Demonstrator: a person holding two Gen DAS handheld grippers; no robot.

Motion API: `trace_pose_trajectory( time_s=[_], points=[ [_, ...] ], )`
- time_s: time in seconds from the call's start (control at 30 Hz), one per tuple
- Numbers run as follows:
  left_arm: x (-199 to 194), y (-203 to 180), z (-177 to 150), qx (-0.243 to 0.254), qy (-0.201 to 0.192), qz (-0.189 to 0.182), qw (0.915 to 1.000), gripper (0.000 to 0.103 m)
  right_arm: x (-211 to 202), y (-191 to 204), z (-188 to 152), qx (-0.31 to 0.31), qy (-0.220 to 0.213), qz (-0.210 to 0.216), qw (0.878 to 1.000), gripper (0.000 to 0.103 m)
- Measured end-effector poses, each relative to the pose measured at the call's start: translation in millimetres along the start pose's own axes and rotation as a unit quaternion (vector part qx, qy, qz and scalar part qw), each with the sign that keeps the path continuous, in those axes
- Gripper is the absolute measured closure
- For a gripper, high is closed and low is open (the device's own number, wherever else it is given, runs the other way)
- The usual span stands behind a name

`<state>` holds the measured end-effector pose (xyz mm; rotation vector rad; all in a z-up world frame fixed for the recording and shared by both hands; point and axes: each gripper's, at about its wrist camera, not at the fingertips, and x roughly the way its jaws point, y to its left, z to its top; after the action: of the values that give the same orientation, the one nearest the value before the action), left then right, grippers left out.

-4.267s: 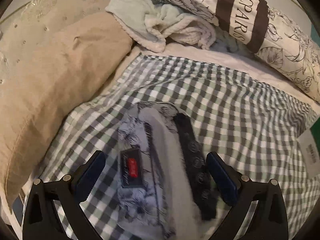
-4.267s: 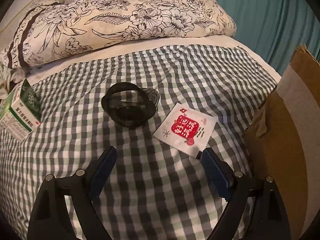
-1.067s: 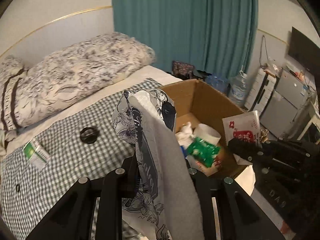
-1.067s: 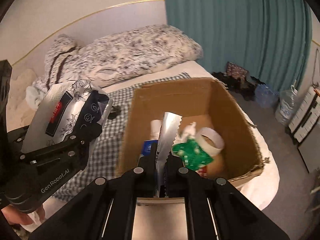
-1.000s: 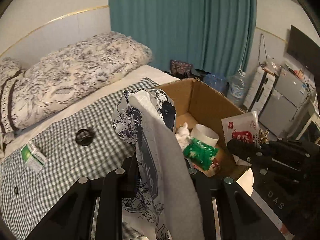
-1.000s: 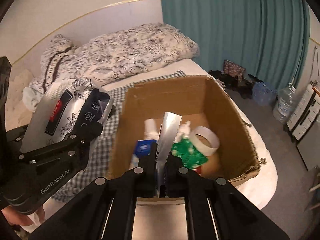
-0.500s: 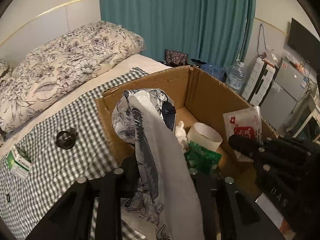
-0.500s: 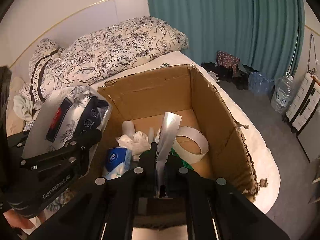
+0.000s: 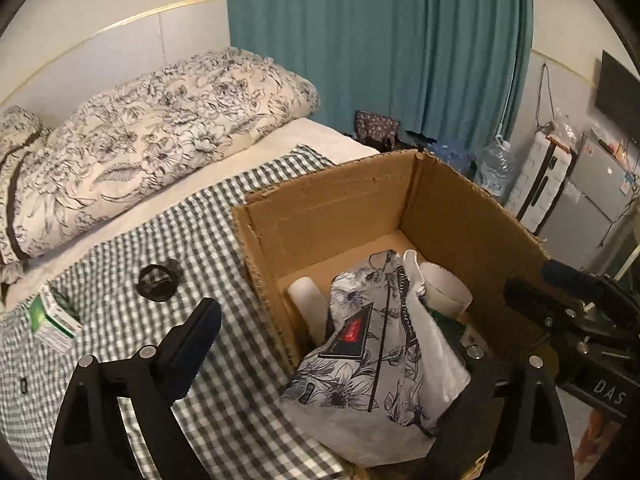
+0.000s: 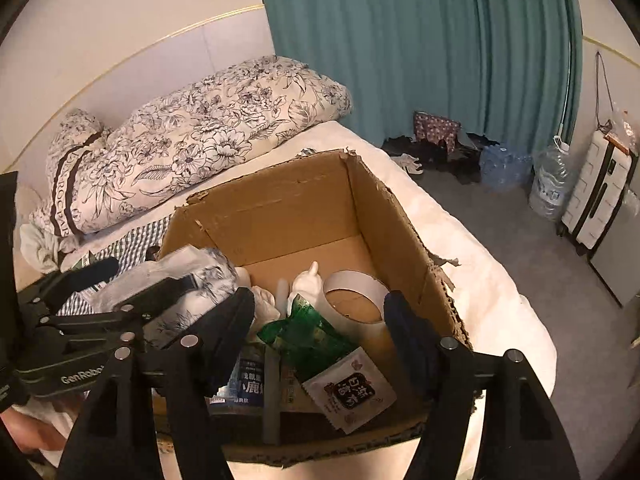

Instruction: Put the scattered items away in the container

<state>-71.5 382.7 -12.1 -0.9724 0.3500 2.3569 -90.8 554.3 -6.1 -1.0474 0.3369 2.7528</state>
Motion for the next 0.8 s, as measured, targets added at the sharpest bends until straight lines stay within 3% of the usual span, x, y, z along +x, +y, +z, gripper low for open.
trace_pose_trajectory(
  time_s=[0.4, 0.57, 0.8],
  points=[
    [-68.3, 42.0, -10.8, -0.014, -0.028, 0.045, 0.9985, 0.008, -48.7, 45.3, 0.0, -0.022, -0.03, 0.036, 0.999, 0.036],
    [-105.2, 79.6, -25.0, -0.035, -0.041, 0.075, 0.9958, 0.0, -67.9, 77.6, -5.7, -0.038, -0.036, 0.063, 0.997, 0.031],
    [-148.2, 136.1, -53.1, -0.082, -0.049, 0.105, 0.9899, 0.0, -80.4, 135.2, -26.1, -0.066, -0.032, 0.105, 0.992, 0.026]
  ],
)
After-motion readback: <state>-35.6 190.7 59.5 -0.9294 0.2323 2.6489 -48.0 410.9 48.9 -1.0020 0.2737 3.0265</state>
